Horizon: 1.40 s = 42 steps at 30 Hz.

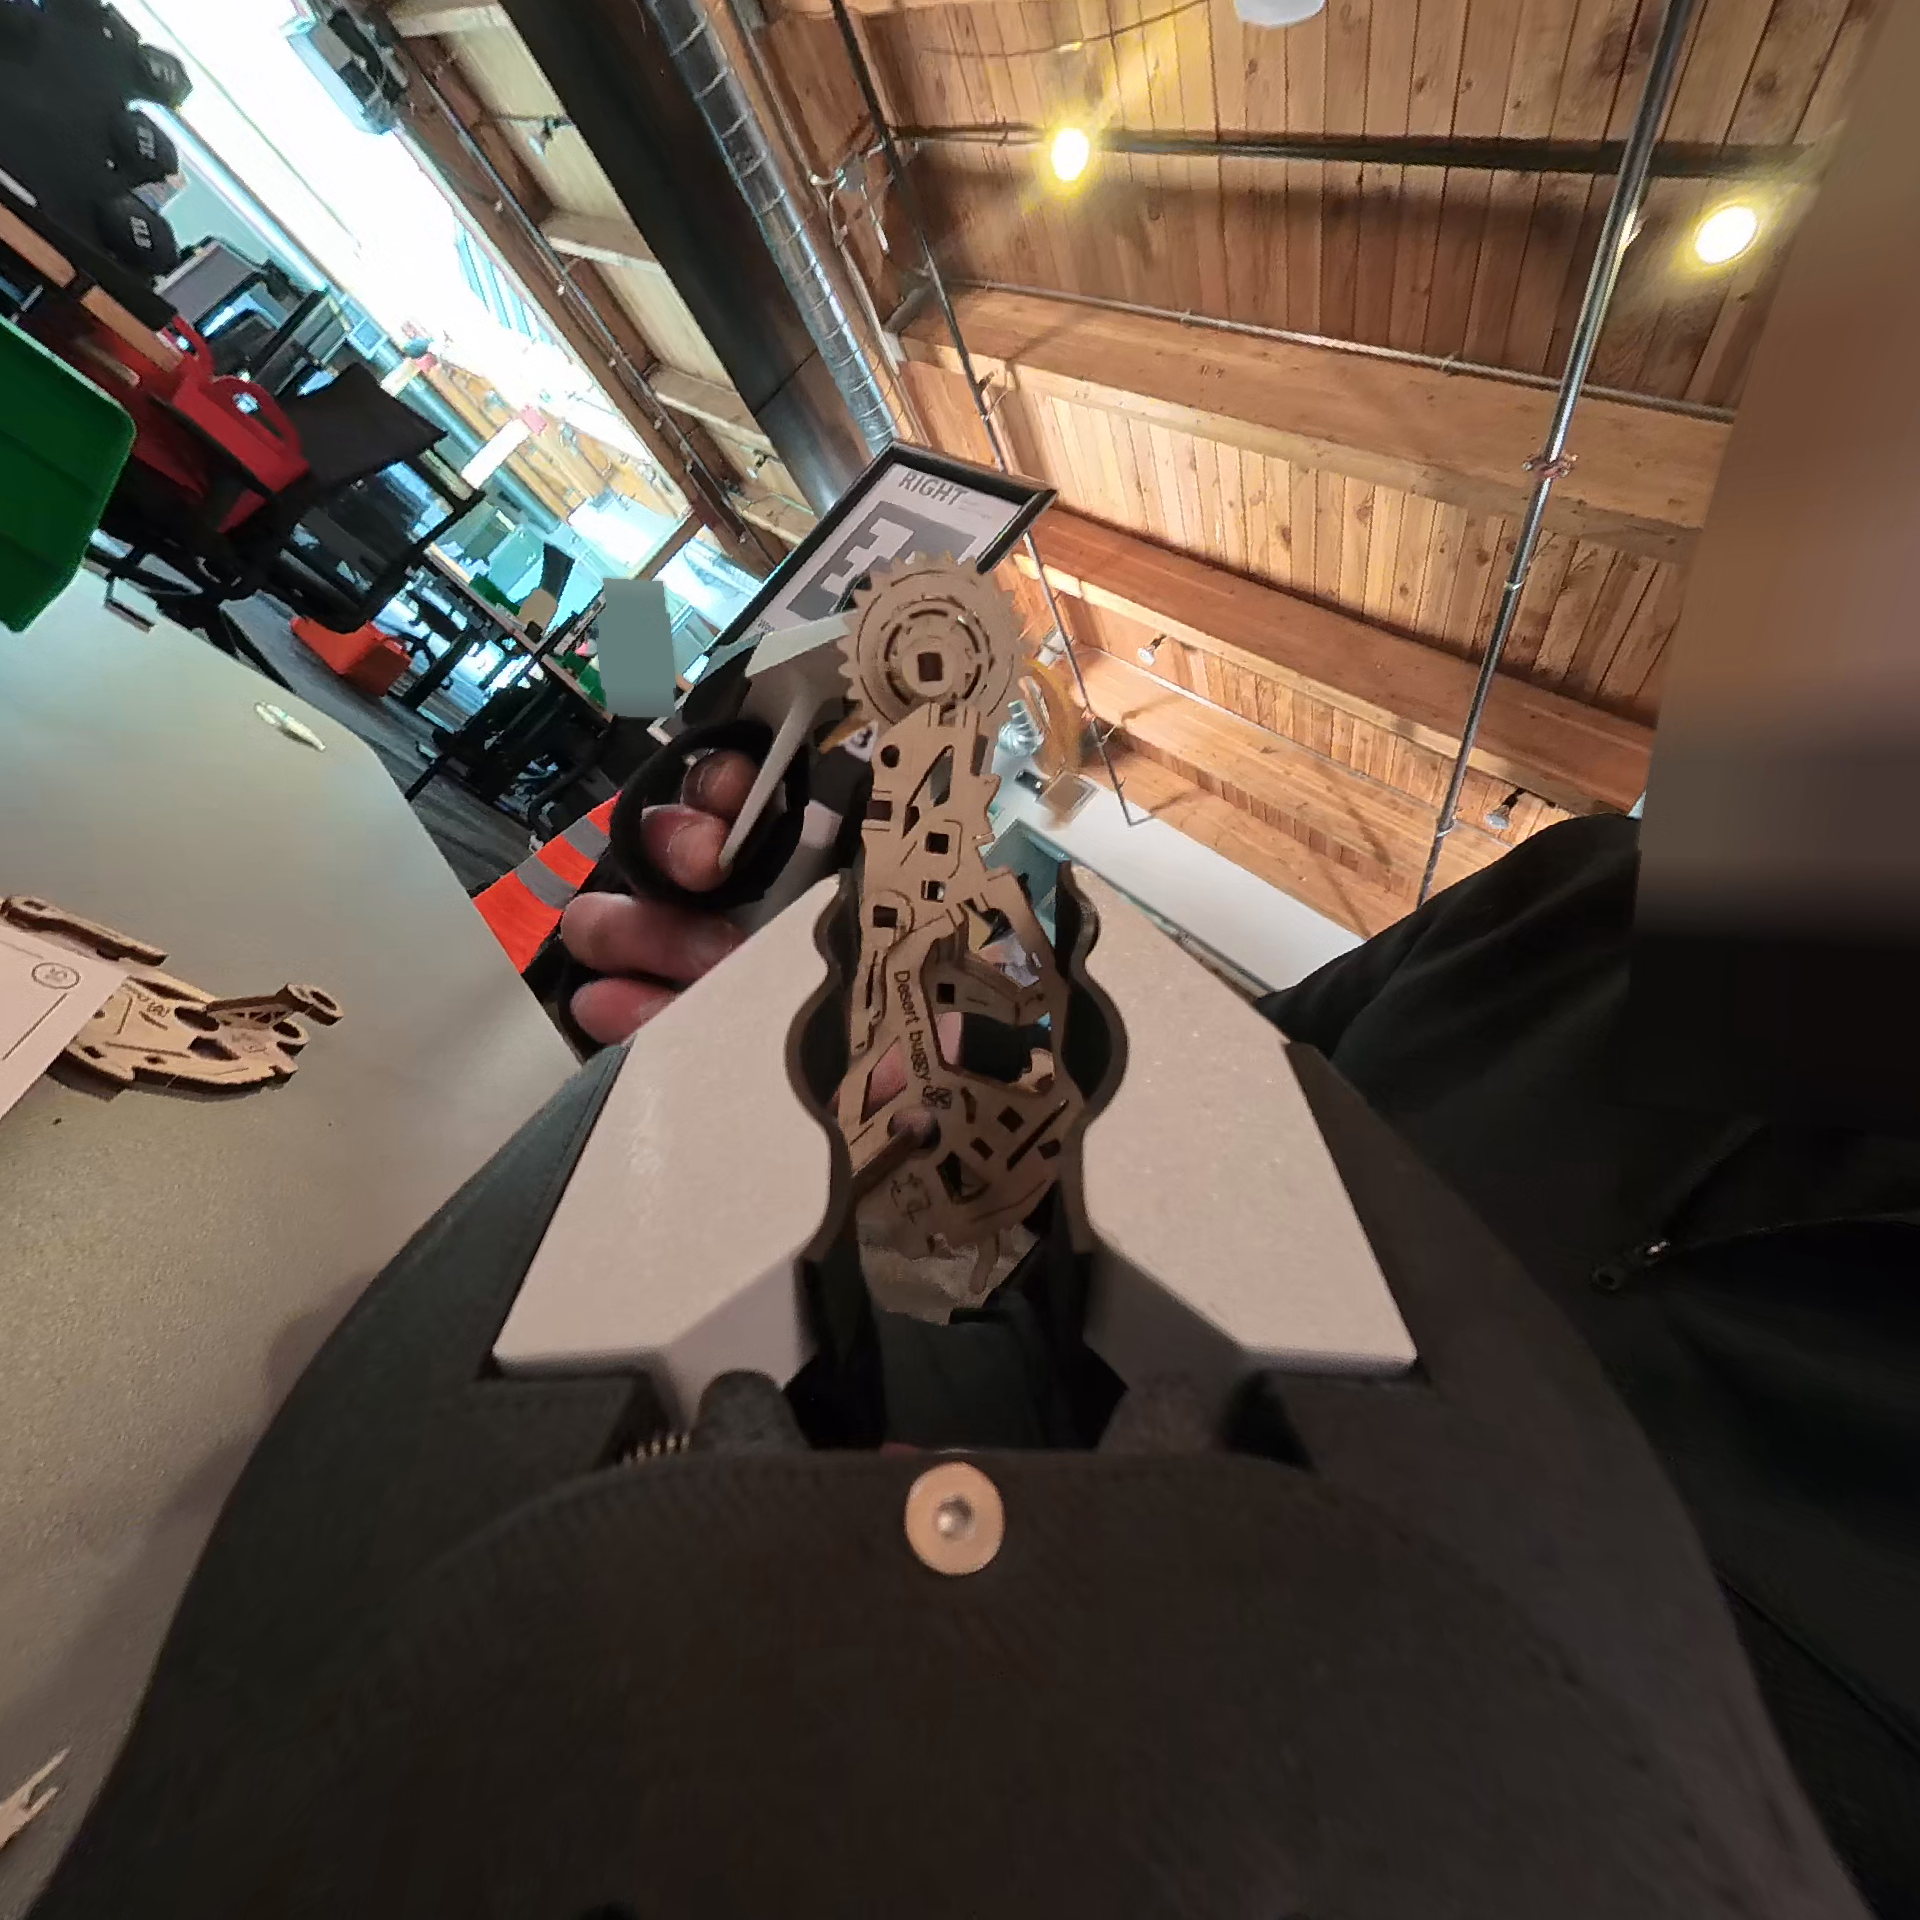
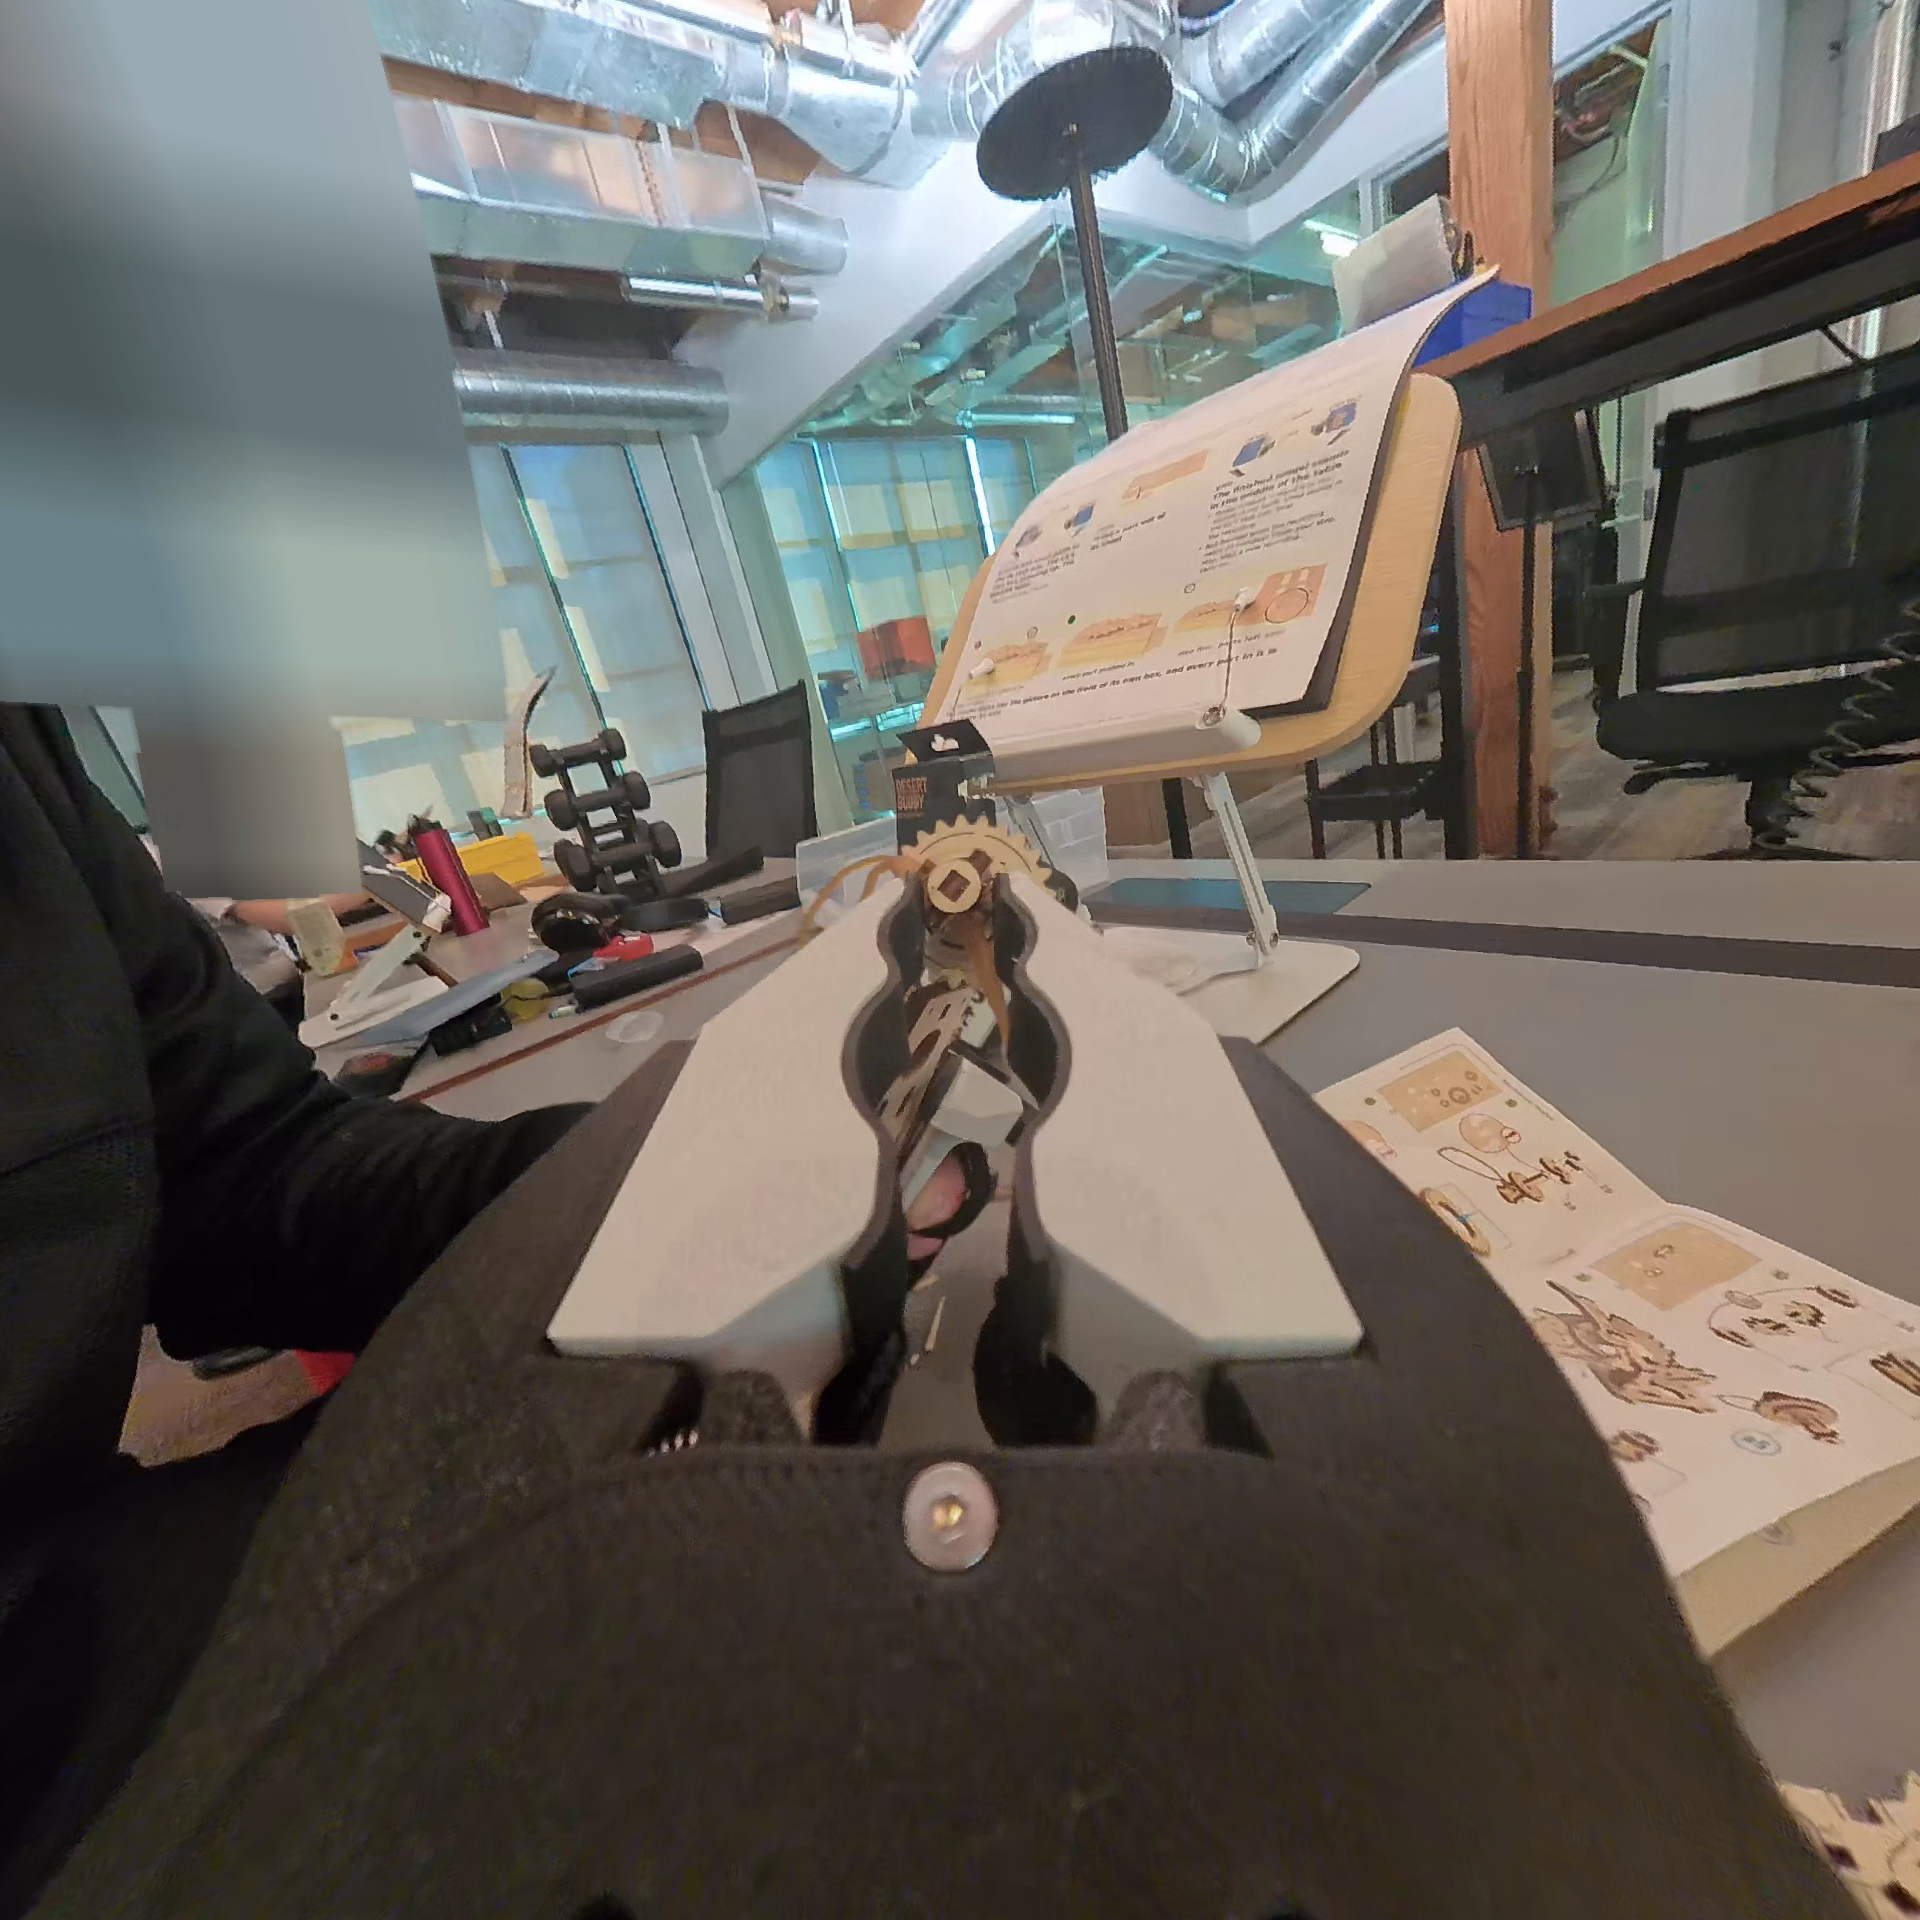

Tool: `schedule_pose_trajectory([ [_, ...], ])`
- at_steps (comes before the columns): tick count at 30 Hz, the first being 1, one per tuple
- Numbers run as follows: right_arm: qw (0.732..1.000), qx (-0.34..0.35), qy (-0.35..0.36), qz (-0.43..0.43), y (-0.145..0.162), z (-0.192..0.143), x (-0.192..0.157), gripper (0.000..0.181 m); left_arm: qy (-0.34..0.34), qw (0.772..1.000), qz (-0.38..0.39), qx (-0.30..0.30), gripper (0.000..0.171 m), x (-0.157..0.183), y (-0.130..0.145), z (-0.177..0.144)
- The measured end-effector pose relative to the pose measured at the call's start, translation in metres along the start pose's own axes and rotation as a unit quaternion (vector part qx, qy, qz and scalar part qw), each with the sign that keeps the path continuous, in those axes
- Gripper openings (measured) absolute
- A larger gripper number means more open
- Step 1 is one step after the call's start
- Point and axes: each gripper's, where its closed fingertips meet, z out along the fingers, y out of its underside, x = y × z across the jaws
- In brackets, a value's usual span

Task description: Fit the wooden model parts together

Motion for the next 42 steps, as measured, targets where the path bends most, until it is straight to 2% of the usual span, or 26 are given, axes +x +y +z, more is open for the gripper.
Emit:
schedule_pose_trajectory([
  [4,1.0,0.029,-0.001,0.01,-0.01,-0.001,0.0,0.009,0.005,1.0,0.008,0.0,0.035,0.003,-0.002,-0.002],
  [9,0.999,0.031,0.008,0.005,-0.01,-0.002,0.002,0.009,0.02,1.0,0.012,-0.004,0.035,0.008,0.0,0.001],
  [20,0.997,0.052,0.048,-0.004,-0.025,-0.024,0.015,0.009,0.029,0.997,0.009,-0.069,0.035,0.01,0.025,0.013],
  [30,0.997,0.047,0.057,-0.002,-0.021,-0.035,0.024,0.009,0.033,0.997,0.0,-0.074,0.035,0.008,0.028,0.014],
  [42,0.998,0.009,0.057,-0.02,-0.011,-0.039,0.028,0.009,0.031,0.997,-0.009,-0.068,0.036,0.005,0.027,0.012],
])
